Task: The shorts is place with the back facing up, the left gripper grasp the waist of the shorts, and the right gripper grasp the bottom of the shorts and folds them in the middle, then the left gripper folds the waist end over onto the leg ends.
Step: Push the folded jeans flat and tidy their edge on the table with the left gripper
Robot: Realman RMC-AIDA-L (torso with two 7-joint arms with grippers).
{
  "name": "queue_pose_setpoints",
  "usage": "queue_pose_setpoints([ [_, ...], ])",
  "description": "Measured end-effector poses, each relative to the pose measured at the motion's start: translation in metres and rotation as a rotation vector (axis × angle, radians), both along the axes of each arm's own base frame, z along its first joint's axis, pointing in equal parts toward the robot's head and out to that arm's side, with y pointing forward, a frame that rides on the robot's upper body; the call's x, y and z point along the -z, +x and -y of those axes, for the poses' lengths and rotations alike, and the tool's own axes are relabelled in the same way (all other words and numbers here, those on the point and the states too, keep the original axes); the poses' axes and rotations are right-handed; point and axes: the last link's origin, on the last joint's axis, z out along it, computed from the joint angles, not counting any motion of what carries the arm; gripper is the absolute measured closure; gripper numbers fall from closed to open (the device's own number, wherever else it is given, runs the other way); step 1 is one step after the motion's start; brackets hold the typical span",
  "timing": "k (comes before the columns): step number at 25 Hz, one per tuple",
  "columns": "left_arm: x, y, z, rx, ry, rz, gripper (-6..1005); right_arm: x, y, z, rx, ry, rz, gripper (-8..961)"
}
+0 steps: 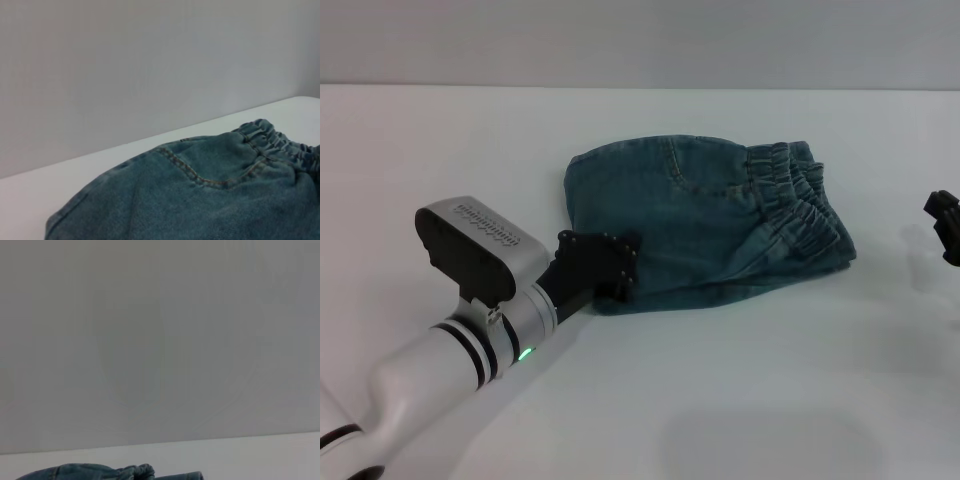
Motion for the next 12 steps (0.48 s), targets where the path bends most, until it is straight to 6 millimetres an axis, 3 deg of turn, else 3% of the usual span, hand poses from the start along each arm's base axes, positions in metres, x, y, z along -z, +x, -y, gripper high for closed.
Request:
queue_pose_setpoints([
  [12, -0.009, 0.004, -0.020, 0.006, 0.033, -0.013, 997, 0.001, -0.003, 0.002, -0.020, -0.006, -0.022, 927],
])
